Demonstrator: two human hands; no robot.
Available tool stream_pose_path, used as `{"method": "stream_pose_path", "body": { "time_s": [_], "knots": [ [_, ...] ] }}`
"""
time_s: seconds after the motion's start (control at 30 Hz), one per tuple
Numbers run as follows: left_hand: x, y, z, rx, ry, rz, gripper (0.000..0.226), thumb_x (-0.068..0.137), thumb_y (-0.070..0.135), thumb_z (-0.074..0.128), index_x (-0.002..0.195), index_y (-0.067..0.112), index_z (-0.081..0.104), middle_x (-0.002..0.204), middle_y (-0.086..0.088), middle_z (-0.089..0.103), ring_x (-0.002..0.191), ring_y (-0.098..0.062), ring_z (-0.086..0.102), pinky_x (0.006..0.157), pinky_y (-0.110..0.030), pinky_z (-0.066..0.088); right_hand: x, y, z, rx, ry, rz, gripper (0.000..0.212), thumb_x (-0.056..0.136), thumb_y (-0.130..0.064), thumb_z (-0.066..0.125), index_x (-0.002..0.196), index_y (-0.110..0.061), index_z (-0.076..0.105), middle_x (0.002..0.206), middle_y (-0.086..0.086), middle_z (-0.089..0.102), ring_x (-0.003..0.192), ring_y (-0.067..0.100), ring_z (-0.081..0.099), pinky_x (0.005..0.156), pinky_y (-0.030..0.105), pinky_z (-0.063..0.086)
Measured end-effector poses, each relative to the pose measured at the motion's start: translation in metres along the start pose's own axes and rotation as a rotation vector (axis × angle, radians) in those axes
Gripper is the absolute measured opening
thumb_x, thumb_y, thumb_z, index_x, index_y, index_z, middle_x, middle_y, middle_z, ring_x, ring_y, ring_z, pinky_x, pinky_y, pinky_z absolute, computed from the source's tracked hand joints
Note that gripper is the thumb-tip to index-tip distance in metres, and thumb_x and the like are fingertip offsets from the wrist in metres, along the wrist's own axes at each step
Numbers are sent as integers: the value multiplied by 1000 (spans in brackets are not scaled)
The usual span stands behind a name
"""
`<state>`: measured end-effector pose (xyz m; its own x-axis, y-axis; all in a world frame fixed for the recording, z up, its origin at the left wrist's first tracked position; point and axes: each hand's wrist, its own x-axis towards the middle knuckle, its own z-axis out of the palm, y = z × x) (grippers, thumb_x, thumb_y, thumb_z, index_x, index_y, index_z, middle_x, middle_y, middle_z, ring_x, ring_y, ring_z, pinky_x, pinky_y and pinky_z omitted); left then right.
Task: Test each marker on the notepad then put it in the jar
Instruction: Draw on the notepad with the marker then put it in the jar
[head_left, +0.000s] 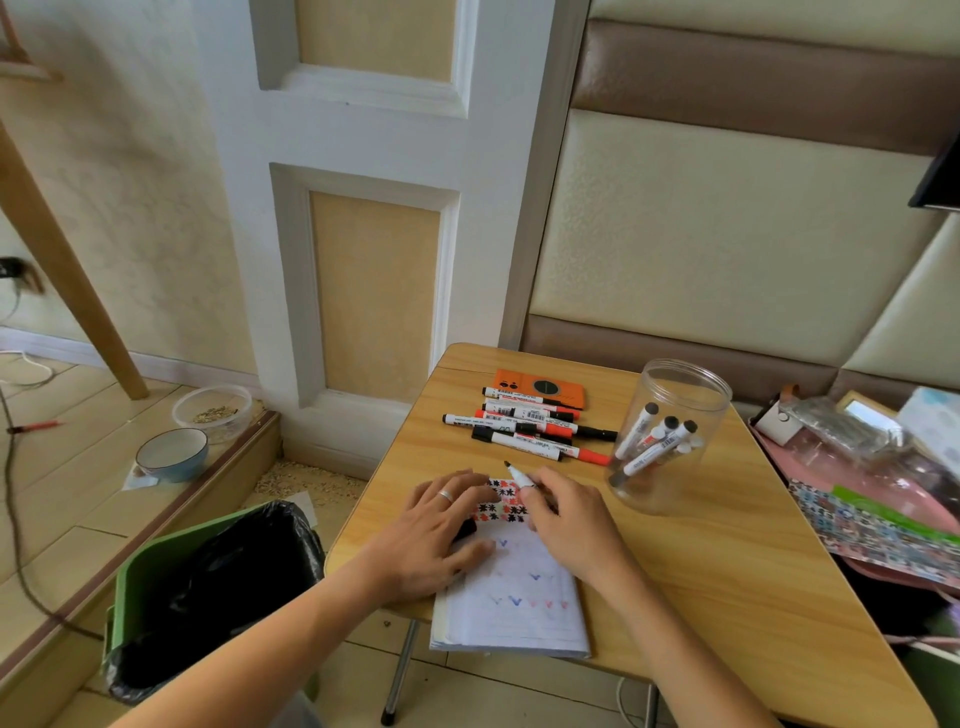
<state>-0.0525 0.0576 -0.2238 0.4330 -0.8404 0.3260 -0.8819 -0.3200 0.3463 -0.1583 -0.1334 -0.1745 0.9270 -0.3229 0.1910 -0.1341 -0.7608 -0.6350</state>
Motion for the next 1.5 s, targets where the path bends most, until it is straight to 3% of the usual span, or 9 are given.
{"method": "stream_pose_path", "body": {
  "time_s": [0.1, 0.2, 0.33, 0.47, 0.6, 0.7, 0.83, 1.0, 1.5],
  "knots": [
    [1, 0, 0, 42, -34, 15, 54, 101, 63, 38, 150, 43, 30, 163, 13, 21, 153, -3, 0, 123, -33, 4, 3, -1, -5, 256, 85, 84, 17, 105, -19, 55, 120, -25, 60, 92, 2, 67, 72, 18, 72, 63, 39, 60],
    [0, 1, -1, 56, -60, 31, 49, 102, 58, 40, 149, 49, 30, 165, 14, 16, 153, -3, -3, 123, -33, -1, 6, 5, -7, 492, 92, 138, 18, 104, -6, 54, 109, -23, 53, 99, 12, 64, 69, 24, 74, 62, 36, 62],
    [1, 0, -3, 49, -108, 61, 47, 104, 55, 38, 150, 53, 29, 166, 15, 15, 153, -1, -4, 124, -35, -7, 10, 13, -7, 899, 33, 279, 24, 106, 0, 48, 109, -10, 70, 111, 26, 70, 86, 29, 76, 74, 38, 63],
    [1, 1, -5, 20, -145, 71, 43, 105, 50, 38, 148, 53, 34, 165, 16, 20, 152, 3, 1, 125, -43, -4, 12, 23, -7, 1113, -13, 294, 35, 103, 5, 50, 123, -13, 71, 104, 17, 75, 94, 28, 74, 81, 41, 62],
    [2, 2, -7, 13, -169, 71, 42, 105, 47, 37, 147, 54, 35, 165, 15, 20, 152, 3, 1, 125, -46, -3, 10, 22, -4, 895, 39, 200, 7, 99, -8, 66, 106, -9, 65, 76, 13, 60, 62, 17, 57, 50, 23, 42],
    [3, 2, -7, 33, -184, 70, 44, 106, 47, 36, 148, 57, 31, 166, 14, 18, 153, 2, -1, 125, -44, -7, 8, 21, -2, 789, 90, 229, 8, 101, -15, 64, 98, -8, 61, 68, 13, 56, 48, 17, 49, 40, 23, 30],
    [4, 3, -6, 75, -205, 68, 48, 106, 45, 35, 150, 59, 25, 167, 13, 14, 153, 0, -2, 124, -42, -10, 5, 19, 1, 698, 48, 214, 5, 98, -13, 65, 94, -11, 64, 74, 14, 69, 48, 28, 61, 39, 26, 40],
    [4, 2, -5, 85, -195, 65, 48, 104, 45, 34, 150, 58, 26, 167, 13, 16, 153, 0, -2, 125, -44, -7, 7, 23, 7, 477, 112, 216, 15, 94, -21, 70, 85, -15, 61, 54, 12, 62, 42, 33, 59, 37, 26, 40],
    [4, 3, -5, 71, -206, 52, 48, 104, 47, 33, 149, 58, 26, 166, 14, 17, 153, 0, -1, 124, -42, -9, 5, 17, 8, 345, 54, 211, 16, 94, -17, 70, 84, -12, 58, 52, 9, 61, 38, 18, 56, 38, 26, 42]
  ]
}}
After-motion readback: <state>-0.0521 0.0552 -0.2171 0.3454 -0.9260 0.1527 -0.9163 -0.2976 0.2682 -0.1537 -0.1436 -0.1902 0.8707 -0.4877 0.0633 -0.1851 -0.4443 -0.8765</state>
